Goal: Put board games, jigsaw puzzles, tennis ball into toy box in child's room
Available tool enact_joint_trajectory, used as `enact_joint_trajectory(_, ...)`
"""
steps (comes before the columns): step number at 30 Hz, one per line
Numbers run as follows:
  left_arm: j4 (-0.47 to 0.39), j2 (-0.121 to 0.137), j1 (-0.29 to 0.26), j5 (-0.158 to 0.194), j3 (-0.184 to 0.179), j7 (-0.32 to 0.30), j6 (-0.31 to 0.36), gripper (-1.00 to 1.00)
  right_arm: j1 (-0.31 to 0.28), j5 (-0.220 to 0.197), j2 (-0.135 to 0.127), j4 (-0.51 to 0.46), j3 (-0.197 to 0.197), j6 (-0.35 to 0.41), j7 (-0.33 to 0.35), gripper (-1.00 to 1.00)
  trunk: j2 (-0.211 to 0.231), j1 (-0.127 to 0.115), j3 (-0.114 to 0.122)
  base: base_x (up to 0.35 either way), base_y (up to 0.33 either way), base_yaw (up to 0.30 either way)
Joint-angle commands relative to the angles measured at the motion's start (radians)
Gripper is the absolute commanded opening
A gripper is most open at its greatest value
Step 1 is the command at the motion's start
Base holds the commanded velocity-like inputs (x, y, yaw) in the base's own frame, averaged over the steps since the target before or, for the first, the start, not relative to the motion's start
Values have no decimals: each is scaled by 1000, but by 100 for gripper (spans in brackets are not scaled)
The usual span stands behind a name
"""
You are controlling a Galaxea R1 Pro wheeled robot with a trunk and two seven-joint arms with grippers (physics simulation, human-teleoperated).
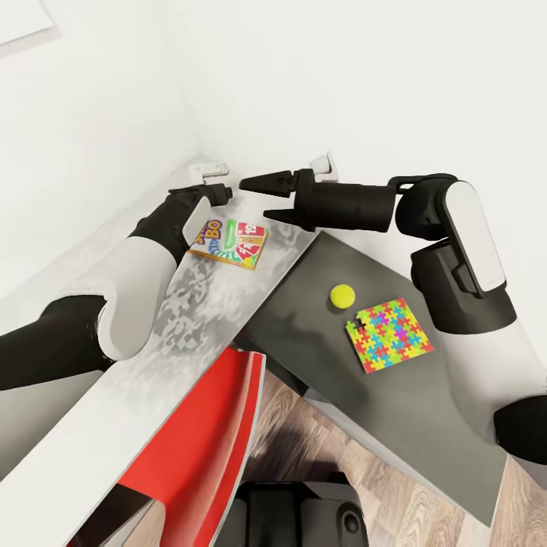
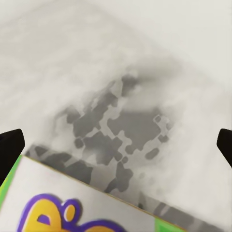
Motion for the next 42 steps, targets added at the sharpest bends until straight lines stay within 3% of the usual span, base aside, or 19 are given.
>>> enact_joint_trajectory(1, -1, -1, 0, -1, 6, 1, 5, 100, -1, -10, 0, -1, 1, -1, -10, 100, -2, 1, -2, 0, 0, 0)
enact_joint_trajectory(17, -1, 6, 0, -5, 4, 3, -17, 100, -1, -10, 14, -1, 2, -1, -11, 100, -2, 1, -17, 0, 0, 0)
enact_joint_trajectory(28, -1, 25, 0, -69, 4, 39, -40, 100, -1, -7, 19, -1, 3, -1, -11, 100, -2, 1, -18, 0, 0, 0)
enact_joint_trajectory(42, 35, 42, 0, -75, 15, 44, -43, 100, -1, 32, 28, -1, 3, 0, -12, 100, -2, 1, -21, 0, 0, 0)
